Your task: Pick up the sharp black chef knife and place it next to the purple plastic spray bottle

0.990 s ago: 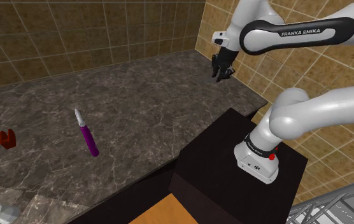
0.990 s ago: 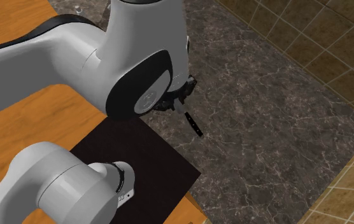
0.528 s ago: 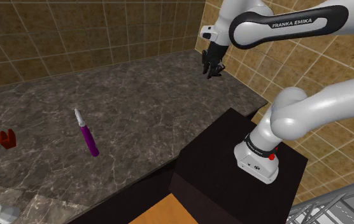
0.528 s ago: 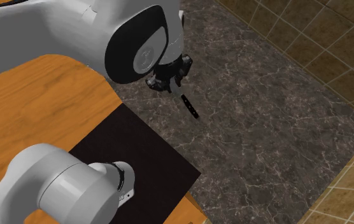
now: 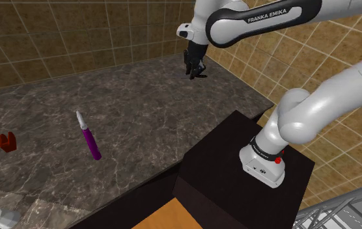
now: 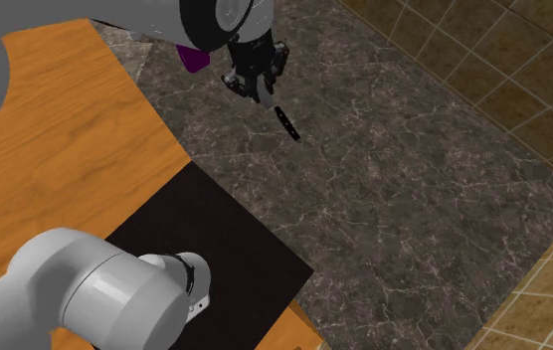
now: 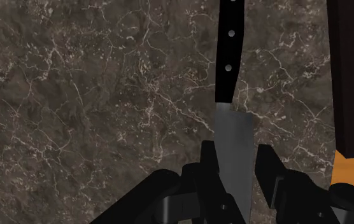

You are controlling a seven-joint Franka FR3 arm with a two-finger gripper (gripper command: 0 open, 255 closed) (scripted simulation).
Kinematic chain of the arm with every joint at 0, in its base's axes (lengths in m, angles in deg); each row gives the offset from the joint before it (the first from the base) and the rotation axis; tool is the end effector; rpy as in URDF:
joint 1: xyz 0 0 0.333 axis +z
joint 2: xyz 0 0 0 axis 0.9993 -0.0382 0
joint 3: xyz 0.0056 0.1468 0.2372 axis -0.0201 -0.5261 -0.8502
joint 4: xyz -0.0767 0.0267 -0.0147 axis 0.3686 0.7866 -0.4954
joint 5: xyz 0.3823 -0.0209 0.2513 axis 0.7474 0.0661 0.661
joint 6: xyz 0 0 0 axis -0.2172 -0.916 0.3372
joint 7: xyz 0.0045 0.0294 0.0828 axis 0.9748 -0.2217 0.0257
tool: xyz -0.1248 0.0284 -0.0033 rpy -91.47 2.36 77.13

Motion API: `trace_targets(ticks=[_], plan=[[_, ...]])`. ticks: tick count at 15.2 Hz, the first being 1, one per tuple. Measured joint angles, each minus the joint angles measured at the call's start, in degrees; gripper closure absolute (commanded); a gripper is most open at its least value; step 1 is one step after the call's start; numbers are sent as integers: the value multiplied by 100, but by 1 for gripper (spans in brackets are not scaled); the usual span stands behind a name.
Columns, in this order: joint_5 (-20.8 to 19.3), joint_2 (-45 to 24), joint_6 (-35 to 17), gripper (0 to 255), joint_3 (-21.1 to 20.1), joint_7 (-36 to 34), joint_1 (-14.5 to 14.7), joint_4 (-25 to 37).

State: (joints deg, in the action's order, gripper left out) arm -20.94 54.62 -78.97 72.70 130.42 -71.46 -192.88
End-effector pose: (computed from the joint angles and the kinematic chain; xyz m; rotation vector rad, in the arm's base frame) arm 0.4890 0.1150 0.3644 2.4123 1.8498 0.0601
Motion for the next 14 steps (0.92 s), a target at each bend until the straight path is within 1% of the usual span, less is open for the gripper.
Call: trace_targets(ticks=[6, 10, 14], plan=[[89, -1109, -10, 255, -351, -508, 217, 1059], [73, -1884, 122, 255, -528, -805, 336, 1937], [11, -2708, 381, 255, -681, -1102, 481, 2992]])
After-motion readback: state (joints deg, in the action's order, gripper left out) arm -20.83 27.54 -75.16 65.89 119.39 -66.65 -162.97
